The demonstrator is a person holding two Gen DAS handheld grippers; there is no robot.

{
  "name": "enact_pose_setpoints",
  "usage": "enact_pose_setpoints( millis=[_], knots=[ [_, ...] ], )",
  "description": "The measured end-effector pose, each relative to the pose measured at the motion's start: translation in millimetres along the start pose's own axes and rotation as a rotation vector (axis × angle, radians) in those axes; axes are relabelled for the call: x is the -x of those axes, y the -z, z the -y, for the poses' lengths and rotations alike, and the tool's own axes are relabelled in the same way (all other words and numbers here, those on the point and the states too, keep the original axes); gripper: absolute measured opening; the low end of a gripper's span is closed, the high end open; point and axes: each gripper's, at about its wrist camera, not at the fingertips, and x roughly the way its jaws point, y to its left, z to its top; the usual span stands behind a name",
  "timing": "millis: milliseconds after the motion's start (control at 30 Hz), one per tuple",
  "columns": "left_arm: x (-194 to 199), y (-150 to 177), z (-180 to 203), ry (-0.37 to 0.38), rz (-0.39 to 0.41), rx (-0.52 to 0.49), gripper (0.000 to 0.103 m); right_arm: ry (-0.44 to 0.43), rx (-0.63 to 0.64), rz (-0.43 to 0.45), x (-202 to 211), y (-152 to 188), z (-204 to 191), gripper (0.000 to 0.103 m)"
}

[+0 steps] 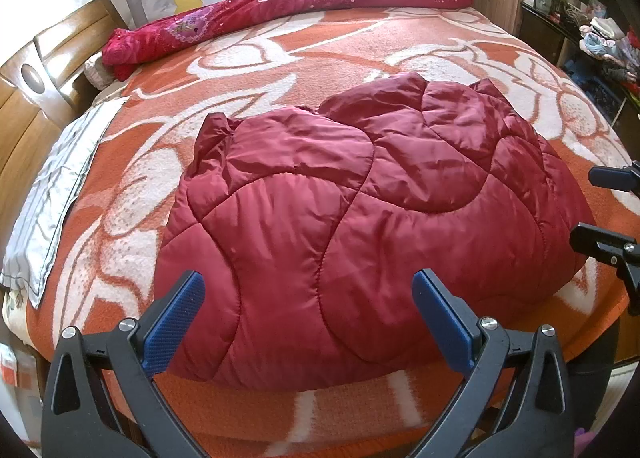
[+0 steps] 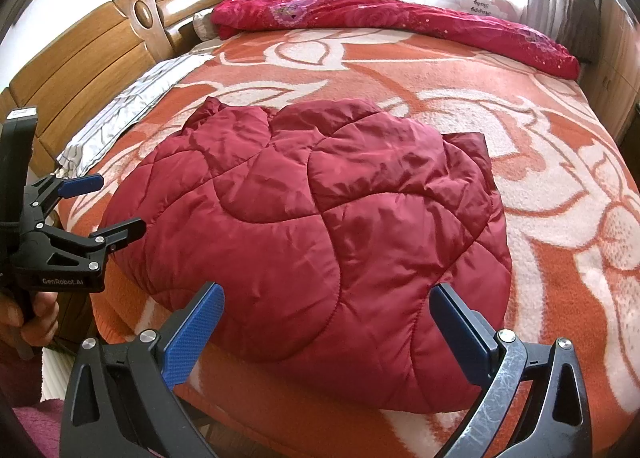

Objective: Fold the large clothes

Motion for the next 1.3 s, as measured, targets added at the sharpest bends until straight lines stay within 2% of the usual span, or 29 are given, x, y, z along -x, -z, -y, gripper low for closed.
enact_pose_setpoints(
  millis=[933,1300],
  knots=[
    [-3.2,-2.9,4.3,-0.001,0.0,-0.006,0.103,-0.008,0.0,-0.011,-6.6,-2.1,0.4,0.103],
    [-2.7,-7.0,-2.8,0.038,0.014,0.005,0.103,-0.021,-0.002,-0.019,-10.6,-6.3,1.6,0.103]
  ],
)
